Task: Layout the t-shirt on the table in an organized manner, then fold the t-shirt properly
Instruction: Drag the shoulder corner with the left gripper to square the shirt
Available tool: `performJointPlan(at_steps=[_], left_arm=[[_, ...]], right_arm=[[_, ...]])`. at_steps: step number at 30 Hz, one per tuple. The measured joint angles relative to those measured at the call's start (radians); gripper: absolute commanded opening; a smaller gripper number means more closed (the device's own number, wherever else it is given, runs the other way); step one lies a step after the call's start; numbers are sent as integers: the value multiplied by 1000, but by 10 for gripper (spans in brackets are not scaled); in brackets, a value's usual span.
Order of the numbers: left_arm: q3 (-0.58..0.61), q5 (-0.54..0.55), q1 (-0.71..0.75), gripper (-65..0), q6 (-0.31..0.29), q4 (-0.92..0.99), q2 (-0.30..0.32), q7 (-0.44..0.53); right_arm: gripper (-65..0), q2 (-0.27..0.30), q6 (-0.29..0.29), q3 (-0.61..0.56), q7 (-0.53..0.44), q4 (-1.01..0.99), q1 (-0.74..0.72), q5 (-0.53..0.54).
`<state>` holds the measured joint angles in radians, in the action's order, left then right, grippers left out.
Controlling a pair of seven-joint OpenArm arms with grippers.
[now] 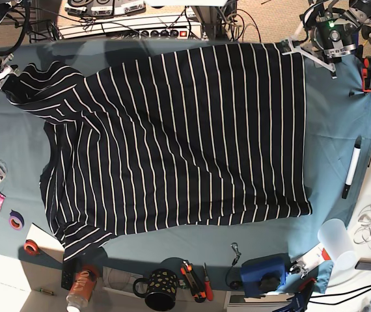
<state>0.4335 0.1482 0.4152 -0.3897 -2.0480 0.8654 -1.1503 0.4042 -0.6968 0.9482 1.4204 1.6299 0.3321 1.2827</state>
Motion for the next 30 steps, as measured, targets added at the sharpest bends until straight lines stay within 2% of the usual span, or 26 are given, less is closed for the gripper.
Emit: performJointPlan(at_steps=[5,14,18,21,24,29,30], left_arm=[[0,5,2,-304,47,0,0,135],[4,11,6,-304,42,2,-13,220],[6,-8,6,-304,47,2,-29,221],[18,-23,-3,-304,107,-6,-31,202],[24,21,-42,-304,101,-18,-32,139],[30,101,-93,-307,82,-21,-25,87],[31,101,-98,-324,82,-21,-26,80]], right_arm=[[-650,0,0,0,0,0,0,0],[-650,0,0,0,0,0,0,0],[-650,0,0,0,0,0,0,0],[-650,0,0,0,0,0,0,0],[-650,0,0,0,0,0,0,0],[-650,0,0,0,0,0,0,-1],[-650,0,0,0,0,0,0,0]])
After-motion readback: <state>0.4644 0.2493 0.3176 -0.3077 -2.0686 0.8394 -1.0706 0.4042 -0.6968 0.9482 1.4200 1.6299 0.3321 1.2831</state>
